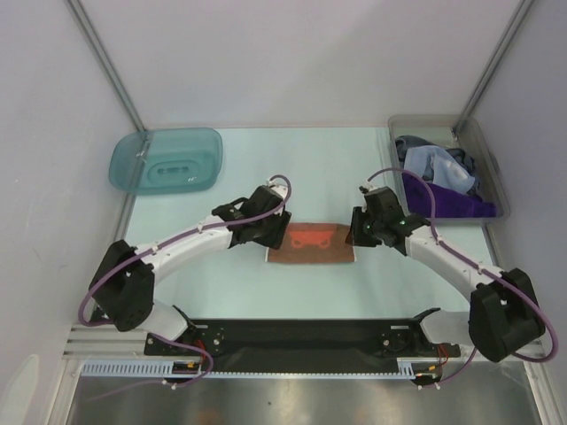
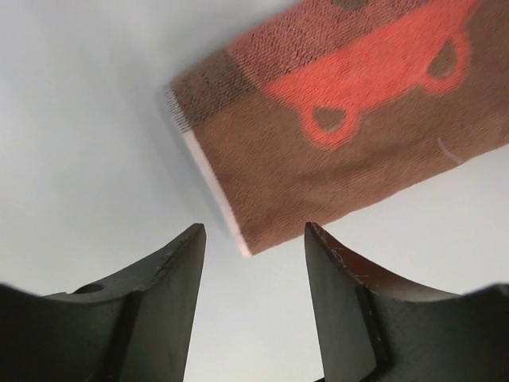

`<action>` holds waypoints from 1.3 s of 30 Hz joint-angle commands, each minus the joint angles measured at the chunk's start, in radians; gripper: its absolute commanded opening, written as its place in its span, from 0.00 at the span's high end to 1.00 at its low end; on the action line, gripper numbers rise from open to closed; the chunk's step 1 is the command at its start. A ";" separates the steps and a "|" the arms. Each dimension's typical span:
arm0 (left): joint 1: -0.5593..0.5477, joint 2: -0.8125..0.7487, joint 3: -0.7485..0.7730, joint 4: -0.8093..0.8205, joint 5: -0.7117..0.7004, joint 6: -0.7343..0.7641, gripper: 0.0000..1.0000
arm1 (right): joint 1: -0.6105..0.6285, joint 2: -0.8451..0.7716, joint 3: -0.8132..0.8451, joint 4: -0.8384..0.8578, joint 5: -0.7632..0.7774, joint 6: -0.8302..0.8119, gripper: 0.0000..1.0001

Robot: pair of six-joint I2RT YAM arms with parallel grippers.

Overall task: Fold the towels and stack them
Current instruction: Fold the towel

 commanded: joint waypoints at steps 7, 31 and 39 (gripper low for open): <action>0.042 0.171 -0.020 0.096 0.002 -0.114 0.48 | -0.094 0.159 -0.034 0.177 -0.038 -0.032 0.75; 0.129 0.200 0.045 0.102 0.088 -0.139 0.40 | -0.212 0.378 0.044 0.379 -0.363 -0.080 0.92; 0.221 0.179 0.058 0.087 0.141 -0.122 0.41 | -0.216 0.327 0.088 0.291 -0.379 -0.123 0.91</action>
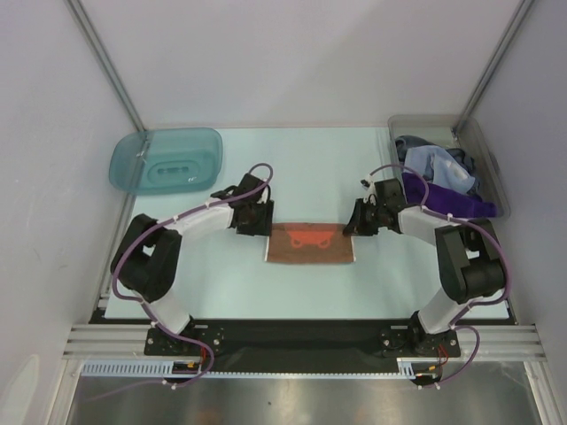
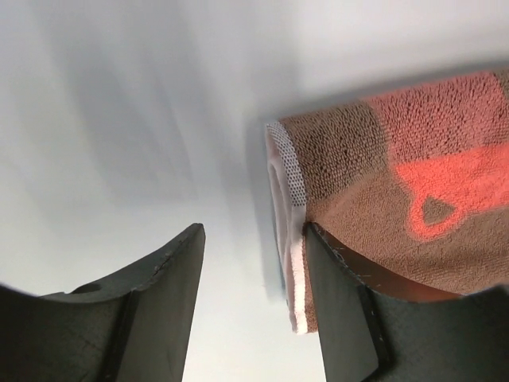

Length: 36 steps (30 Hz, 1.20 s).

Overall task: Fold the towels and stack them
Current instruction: Fold the towel, then neatly place the folded towel into the bin

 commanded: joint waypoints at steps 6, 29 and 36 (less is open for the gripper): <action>0.015 -0.078 0.098 0.028 0.155 0.018 0.43 | 0.018 -0.184 -0.009 -0.079 -0.061 0.023 0.89; 0.036 0.016 0.152 -0.006 0.033 0.090 0.34 | 0.028 -0.299 -0.333 0.081 -0.045 0.111 0.88; 0.030 -0.066 -0.103 0.147 0.194 0.039 0.32 | 0.036 -0.313 -0.327 0.090 -0.058 0.117 0.88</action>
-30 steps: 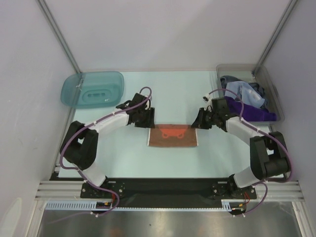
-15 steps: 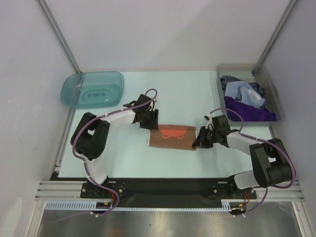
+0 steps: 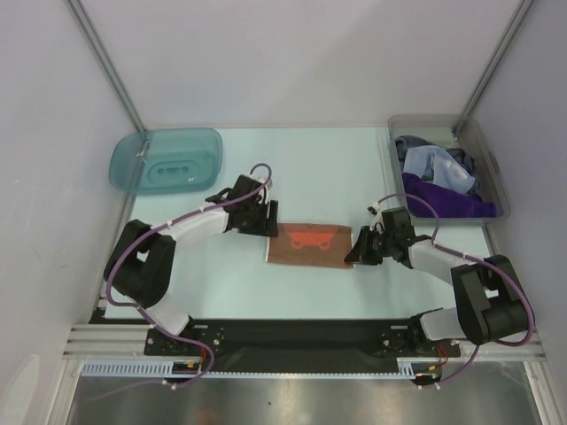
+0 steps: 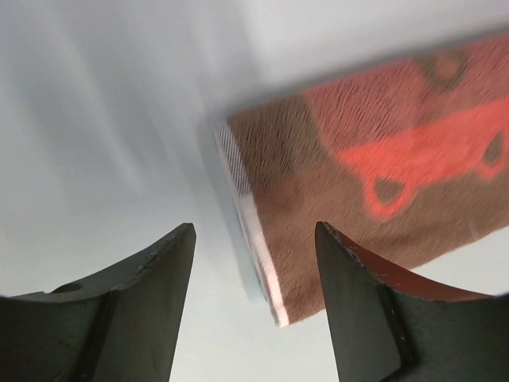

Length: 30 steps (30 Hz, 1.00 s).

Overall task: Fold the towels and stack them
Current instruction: Neatly place the folded towel into the bin

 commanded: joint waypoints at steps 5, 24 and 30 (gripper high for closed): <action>-0.020 -0.013 -0.165 0.134 0.121 -0.053 0.32 | 0.015 -0.053 0.022 0.015 0.008 0.000 0.88; -0.121 0.102 0.100 -0.198 -0.137 -0.162 1.00 | 0.055 -0.320 0.163 -0.183 0.079 0.012 0.00; -0.102 0.222 0.404 -0.433 -0.283 -0.110 1.00 | 0.058 -0.362 0.224 -0.231 0.102 0.014 0.00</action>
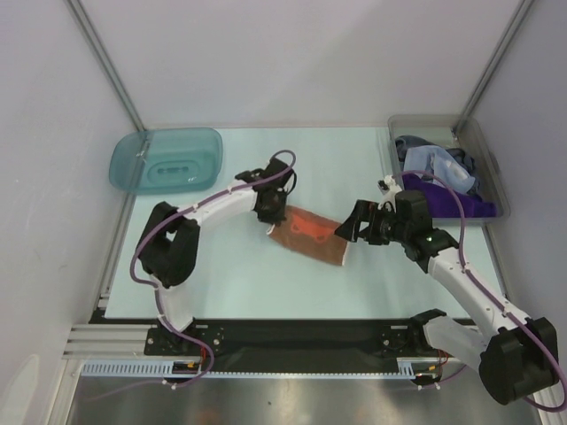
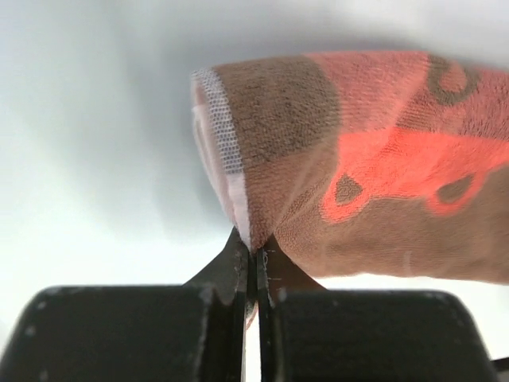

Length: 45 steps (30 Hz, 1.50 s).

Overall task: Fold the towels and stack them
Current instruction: Neatly place the folded towel into the bin

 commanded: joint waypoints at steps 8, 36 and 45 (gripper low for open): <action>0.132 0.188 0.511 -0.338 -0.216 0.098 1.00 | 0.005 0.005 0.111 -0.034 0.051 -0.011 0.00; 0.561 0.383 0.916 -0.210 -0.456 0.350 1.00 | -0.007 0.253 0.178 0.023 0.089 -0.116 0.00; 0.630 0.438 0.904 -0.176 -0.473 0.373 1.00 | -0.012 0.249 0.186 0.023 0.088 -0.119 0.00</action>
